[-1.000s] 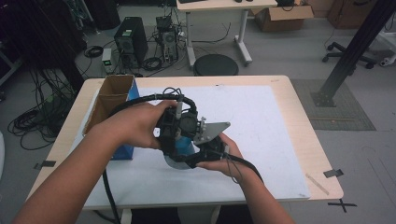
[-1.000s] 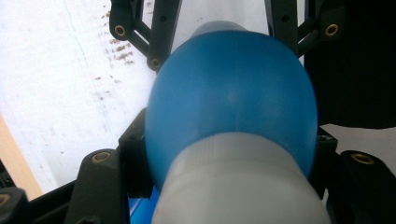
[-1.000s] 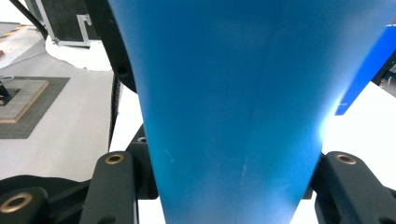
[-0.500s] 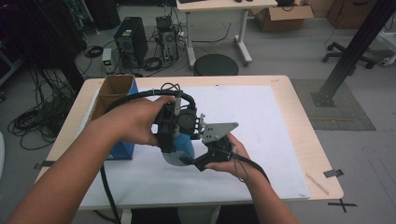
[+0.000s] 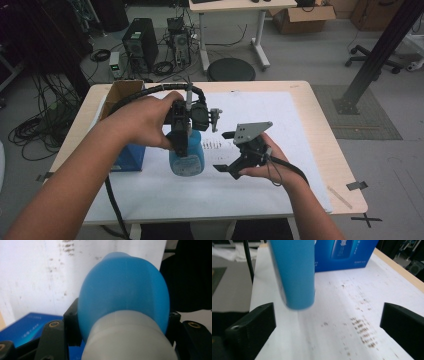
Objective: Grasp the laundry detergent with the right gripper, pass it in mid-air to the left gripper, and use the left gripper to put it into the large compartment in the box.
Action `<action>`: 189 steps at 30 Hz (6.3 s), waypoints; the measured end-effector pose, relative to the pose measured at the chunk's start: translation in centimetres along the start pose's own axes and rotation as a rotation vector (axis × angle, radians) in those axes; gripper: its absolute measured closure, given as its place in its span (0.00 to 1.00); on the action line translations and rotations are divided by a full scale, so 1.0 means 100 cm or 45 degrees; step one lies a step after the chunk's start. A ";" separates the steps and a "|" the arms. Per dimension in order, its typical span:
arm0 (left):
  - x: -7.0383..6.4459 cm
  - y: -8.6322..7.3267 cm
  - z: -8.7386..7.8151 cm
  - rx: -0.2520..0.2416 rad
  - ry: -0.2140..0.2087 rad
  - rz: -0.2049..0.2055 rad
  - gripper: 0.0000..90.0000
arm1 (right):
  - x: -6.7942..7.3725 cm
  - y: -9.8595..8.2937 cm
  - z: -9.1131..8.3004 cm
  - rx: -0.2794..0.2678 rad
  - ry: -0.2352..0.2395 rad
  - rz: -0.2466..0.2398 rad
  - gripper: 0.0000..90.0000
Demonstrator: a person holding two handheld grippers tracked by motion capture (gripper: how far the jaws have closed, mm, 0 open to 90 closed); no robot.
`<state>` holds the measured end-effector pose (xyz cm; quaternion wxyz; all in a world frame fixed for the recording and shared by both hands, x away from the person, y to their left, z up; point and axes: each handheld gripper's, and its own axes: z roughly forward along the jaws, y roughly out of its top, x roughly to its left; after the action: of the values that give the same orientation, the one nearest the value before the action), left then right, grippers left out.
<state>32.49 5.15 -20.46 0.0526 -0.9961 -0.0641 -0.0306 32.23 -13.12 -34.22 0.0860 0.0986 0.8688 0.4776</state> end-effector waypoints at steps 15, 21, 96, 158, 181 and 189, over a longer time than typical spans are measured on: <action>0.053 -0.026 -0.036 -0.003 -0.043 -0.714 0.42 | -0.029 0.004 -0.052 0.335 -0.116 -0.095 0.01; 0.075 -0.047 -0.054 0.010 -0.065 -0.996 0.42 | -0.036 -0.002 -0.067 0.362 -0.137 -0.076 0.01; 0.131 -0.195 0.030 0.052 -0.150 -1.814 0.42 | -0.056 -0.011 -0.090 0.437 -0.152 -0.001 0.02; 0.129 -0.193 0.113 0.057 -0.166 -1.774 0.42 | -0.057 -0.009 -0.089 0.431 -0.133 0.019 0.02; 0.127 -0.195 0.107 0.013 -0.186 -1.782 0.34 | -0.056 -0.012 -0.088 0.435 -0.127 0.022 0.02; 0.125 -0.195 0.093 0.022 -0.147 -1.782 0.31 | -0.055 -0.012 -0.087 0.430 -0.123 0.018 0.02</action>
<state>42.85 26.95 -26.86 0.0249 -0.7203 -0.6932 -0.0038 35.35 -22.25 -30.31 0.1065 0.1403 0.9308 0.3203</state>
